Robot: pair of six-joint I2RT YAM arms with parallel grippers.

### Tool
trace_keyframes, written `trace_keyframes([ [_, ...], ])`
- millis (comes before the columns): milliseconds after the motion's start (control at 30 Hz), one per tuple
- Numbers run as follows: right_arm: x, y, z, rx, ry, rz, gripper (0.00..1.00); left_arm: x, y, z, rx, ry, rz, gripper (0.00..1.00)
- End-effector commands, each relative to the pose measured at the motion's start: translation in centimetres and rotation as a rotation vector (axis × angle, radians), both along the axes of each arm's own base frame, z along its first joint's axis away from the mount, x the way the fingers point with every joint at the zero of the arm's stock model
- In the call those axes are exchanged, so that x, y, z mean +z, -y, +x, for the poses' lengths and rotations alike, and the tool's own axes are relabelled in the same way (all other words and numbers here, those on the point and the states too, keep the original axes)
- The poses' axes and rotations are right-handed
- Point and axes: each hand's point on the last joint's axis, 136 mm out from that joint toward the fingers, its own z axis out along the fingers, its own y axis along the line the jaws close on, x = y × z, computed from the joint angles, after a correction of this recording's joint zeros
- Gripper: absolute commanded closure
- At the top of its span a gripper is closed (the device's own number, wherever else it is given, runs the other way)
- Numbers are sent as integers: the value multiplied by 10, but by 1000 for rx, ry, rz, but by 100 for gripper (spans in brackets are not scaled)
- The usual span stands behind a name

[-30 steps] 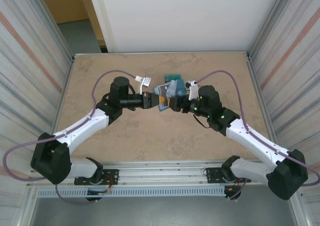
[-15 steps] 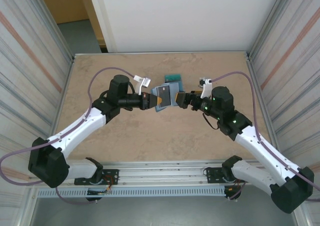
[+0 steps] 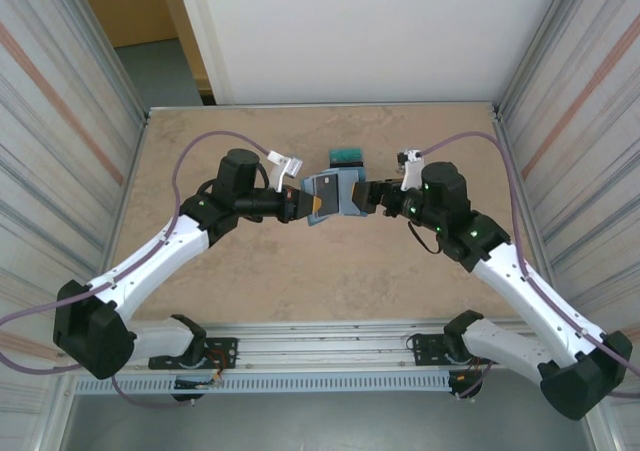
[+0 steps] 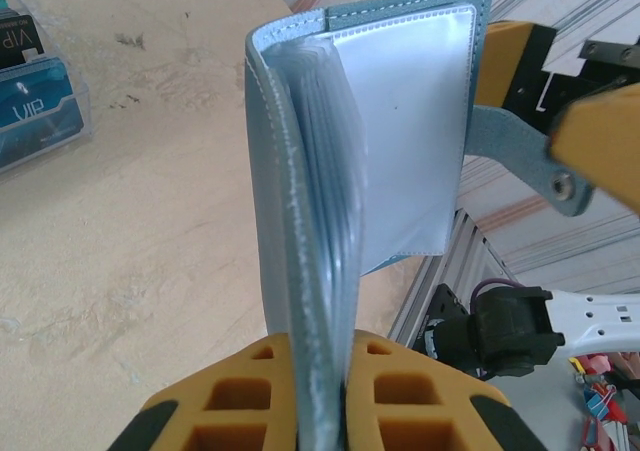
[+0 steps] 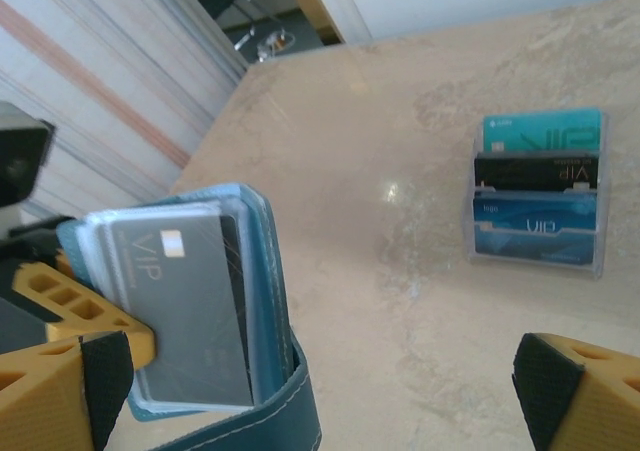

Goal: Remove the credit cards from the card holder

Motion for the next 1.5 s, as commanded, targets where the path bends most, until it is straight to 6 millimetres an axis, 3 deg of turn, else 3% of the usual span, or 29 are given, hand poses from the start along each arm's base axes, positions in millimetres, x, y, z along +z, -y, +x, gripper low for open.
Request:
trace_keyframes([
  [0,-7,-13,-1,55,-24,-59,1,25,5,-7,-48,68,-50,100],
  [500,-26,-40,11,144,-133,-143,2,8,1,-8,-52,22,31,100],
  [700,-37,-43,10,175,-161,-119,19,13,4,-11,-77,30,-5,100],
  [1033,-39,-24,7,235,-205,53,52,25,2,-12,-107,22,-106,100],
  [1400,-28,-26,-3,378,-204,223,80,25,1,-10,-117,-2,-142,100],
  [1467,-23,-27,-4,392,-192,246,88,26,1,-10,-117,-7,-152,95],
])
